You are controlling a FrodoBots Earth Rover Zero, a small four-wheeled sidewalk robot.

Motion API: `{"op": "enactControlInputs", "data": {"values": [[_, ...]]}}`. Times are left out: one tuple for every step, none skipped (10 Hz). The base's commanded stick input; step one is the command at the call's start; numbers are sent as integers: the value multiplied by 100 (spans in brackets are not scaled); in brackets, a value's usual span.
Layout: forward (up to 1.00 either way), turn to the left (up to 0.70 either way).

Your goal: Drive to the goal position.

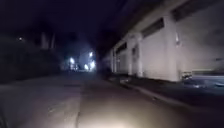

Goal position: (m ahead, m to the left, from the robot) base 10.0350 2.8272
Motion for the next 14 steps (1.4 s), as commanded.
{"op": "enactControlInputs", "data": {"values": [[70, 0], [70, 0], [70, 0], [70, 0], [70, 0], [70, 0], [70, 0], [70, 0], [70, 0], [70, 0], [70, 0], [70, 0], [70, 0], [70, 7]]}}
